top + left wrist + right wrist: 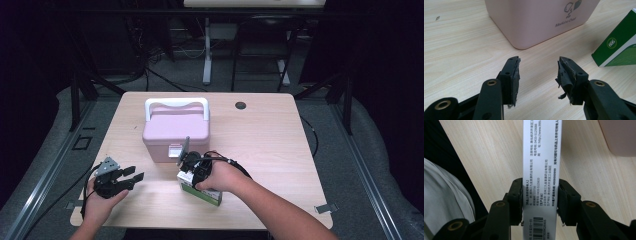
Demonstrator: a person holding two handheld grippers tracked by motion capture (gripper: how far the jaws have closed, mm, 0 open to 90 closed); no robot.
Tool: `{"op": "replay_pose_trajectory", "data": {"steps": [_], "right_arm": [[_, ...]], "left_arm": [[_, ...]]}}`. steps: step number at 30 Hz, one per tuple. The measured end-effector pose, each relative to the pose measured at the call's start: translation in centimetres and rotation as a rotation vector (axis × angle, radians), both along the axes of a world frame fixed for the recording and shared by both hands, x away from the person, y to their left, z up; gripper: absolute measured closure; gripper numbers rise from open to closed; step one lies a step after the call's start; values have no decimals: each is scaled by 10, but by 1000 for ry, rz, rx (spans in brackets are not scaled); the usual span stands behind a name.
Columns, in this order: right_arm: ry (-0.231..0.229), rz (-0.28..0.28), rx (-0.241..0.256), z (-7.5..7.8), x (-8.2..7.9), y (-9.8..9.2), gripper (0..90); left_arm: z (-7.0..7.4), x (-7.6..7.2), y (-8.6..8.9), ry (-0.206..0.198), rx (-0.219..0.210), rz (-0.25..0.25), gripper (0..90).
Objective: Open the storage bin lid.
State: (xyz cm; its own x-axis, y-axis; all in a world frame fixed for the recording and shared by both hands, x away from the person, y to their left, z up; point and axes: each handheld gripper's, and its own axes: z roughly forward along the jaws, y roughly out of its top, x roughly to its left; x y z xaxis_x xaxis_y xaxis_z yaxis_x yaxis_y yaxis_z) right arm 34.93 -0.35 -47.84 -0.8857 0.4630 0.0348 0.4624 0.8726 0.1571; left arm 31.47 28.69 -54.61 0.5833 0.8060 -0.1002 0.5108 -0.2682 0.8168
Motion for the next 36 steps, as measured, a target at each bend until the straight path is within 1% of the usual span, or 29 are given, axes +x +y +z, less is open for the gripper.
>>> {"op": "replay_pose_trajectory", "data": {"steps": [3, 9, 11, 14, 19, 21, 24, 29, 36], "right_arm": [[9, 7, -21, -4, 1, 2, 591], [21, 9, -32, -6, 4, 6, 592], [16, 11, -36, -6, 4, 7, 599], [1, 16, -30, -5, 4, 7, 611], [-8, 12, -22, -2, 4, 5, 613], [-10, 7, -11, 0, 4, 3, 613], [-8, -3, 2, 4, 5, 0, 613], [-27, -13, -2, 10, 5, -7, 613], [-41, -57, 2, 15, 8, -25, 613]], "left_arm": [[0, 0, 0, -1, -3, -1, 519], [0, 0, 0, 0, -1, -1, 519], [0, 0, 0, 1, 0, -1, 519], [0, -1, -1, 0, -4, 0, 519], [0, 0, 0, 0, -1, -1, 519], [0, 0, -1, 0, -2, -2, 519], [0, 0, -1, -1, -1, -2, 519], [0, 0, -1, -2, -2, -3, 519], [0, -1, -1, -2, -3, 0, 519]]}}
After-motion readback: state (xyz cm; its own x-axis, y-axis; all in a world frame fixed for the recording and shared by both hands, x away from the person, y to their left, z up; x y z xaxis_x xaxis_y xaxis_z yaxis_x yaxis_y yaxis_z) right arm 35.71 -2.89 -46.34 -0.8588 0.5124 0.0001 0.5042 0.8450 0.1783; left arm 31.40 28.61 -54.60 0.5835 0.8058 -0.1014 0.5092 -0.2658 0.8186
